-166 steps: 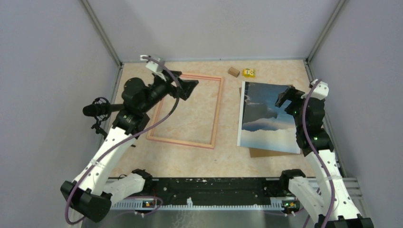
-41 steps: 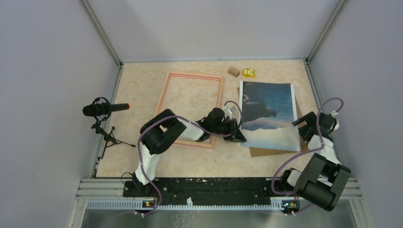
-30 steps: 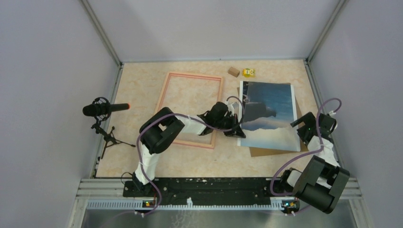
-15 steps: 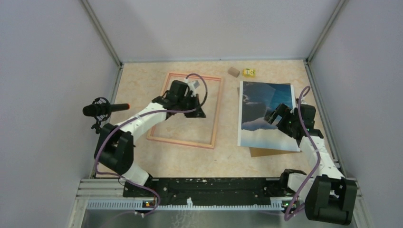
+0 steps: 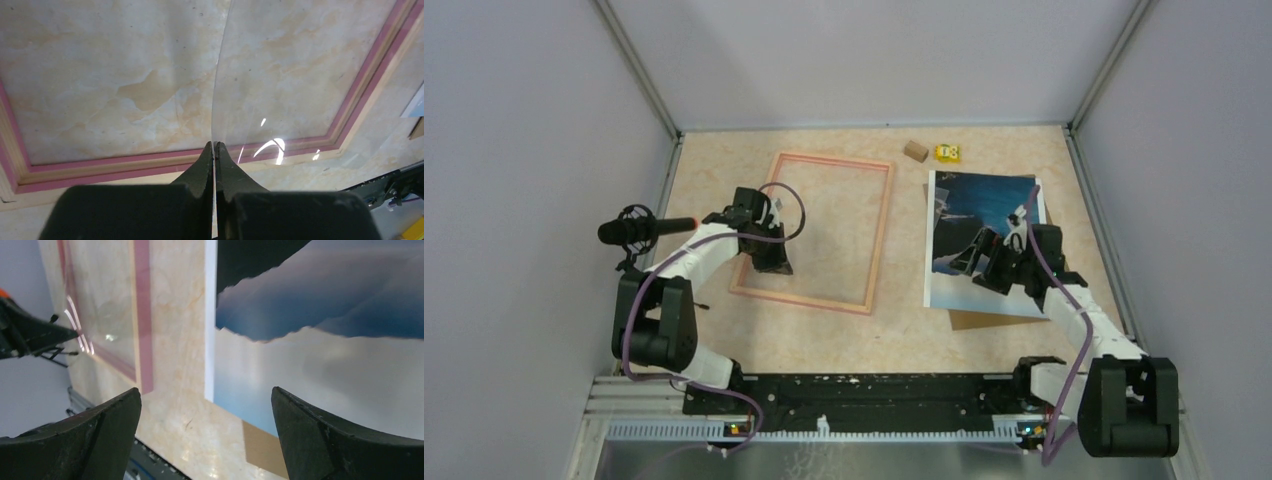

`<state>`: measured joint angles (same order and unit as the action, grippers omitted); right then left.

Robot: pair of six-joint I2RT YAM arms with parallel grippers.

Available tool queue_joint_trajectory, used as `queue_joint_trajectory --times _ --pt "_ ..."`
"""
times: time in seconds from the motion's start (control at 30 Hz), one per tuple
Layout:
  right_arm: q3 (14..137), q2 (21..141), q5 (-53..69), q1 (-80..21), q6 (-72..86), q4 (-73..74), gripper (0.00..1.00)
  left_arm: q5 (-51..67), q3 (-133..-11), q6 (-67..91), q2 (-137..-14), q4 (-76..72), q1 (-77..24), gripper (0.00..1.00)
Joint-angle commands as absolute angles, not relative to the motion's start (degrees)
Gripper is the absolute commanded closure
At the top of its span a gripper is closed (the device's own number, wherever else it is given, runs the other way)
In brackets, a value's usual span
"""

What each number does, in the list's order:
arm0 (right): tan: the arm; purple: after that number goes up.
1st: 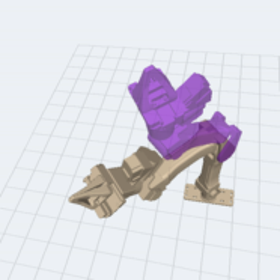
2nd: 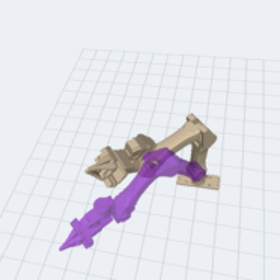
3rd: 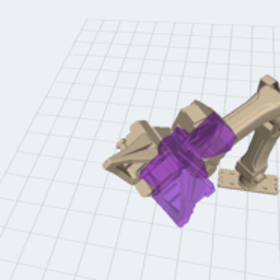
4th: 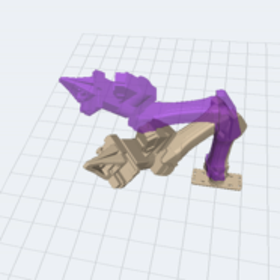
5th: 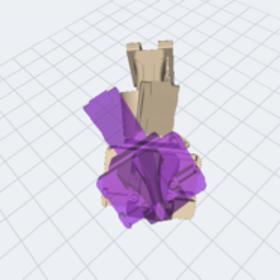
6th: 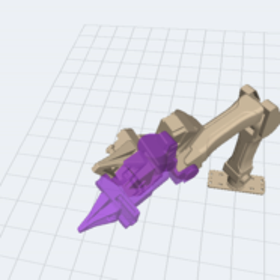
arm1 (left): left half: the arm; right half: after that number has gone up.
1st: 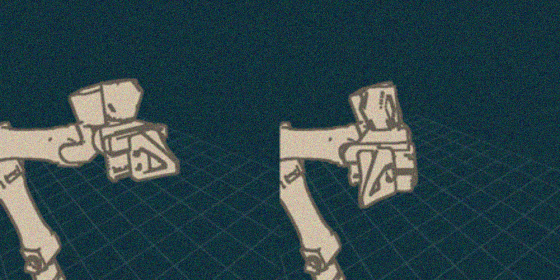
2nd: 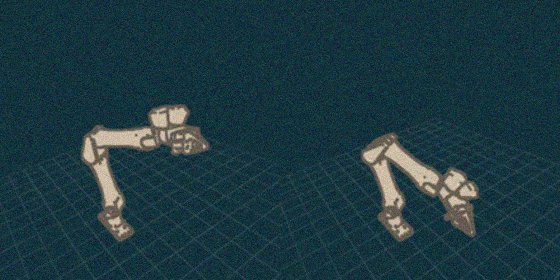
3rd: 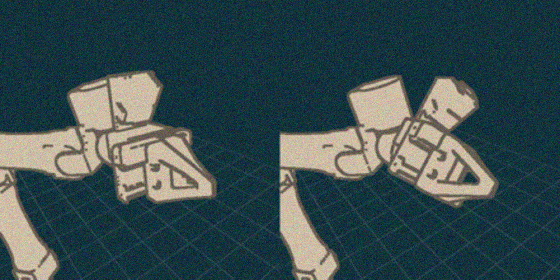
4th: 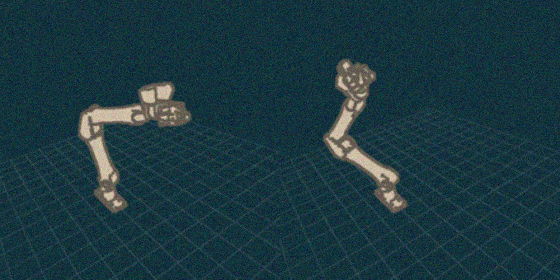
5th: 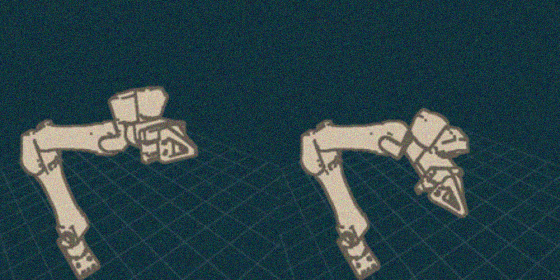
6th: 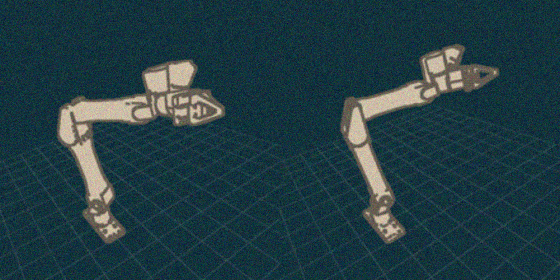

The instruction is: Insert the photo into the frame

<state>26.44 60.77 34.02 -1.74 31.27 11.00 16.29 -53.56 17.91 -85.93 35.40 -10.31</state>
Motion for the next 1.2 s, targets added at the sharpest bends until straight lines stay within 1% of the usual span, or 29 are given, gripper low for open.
queue_joint_trajectory --times 0.0,0.13,0.27,0.37,0.53,0.7,0.9,1.0,1.07,1.17 --pt "21.9 59.8 39.6 -6.0 42.0 -2.3 0.06 11.6 -53.9 16.3 -88.8 37.3 -9.4 1.00" --pt "18.7 61.9 40.3 -8.2 48.0 -12.0 0.08 11.8 -53.3 16.0 -88.9 36.3 -8.7 1.00" --pt "18.3 67.9 40.5 -9.8 51.2 -19.7 0.15 12.7 -52.5 16.0 -88.0 35.4 -8.4 1.00" --pt "18.0 71.6 38.3 -11.7 55.0 -26.0 0.21 12.5 -52.1 16.1 -86.9 35.2 -8.4 1.00" --pt "19.0 76.8 31.4 -17.2 59.8 -34.4 0.21 13.7 -51.2 16.1 -85.1 34.3 -8.3 1.00" --pt "19.4 81.1 24.3 -19.7 62.6 -37.9 0.21 14.4 -50.9 15.9 -83.8 33.8 -8.3 1.00" --pt "19.0 85.9 22.3 -20.4 64.4 -42.8 0.22 15.7 -50.2 16.1 -83.1 32.9 -8.3 1.00" --pt "19.4 90.3 21.7 -22.1 66.1 -48.4 0.28 16.7 -49.8 16.4 -82.7 32.1 -8.4 1.00" --pt "19.8 93.2 20.3 -23.4 67.4 -52.3 0.30 17.1 -49.5 16.5 -82.4 31.8 -8.4 1.00" --pt "21.2 97.4 19.3 -24.4 69.6 -57.9 0.41 17.5 -49.3 16.7 -81.8 31.7 -8.3 0.99"
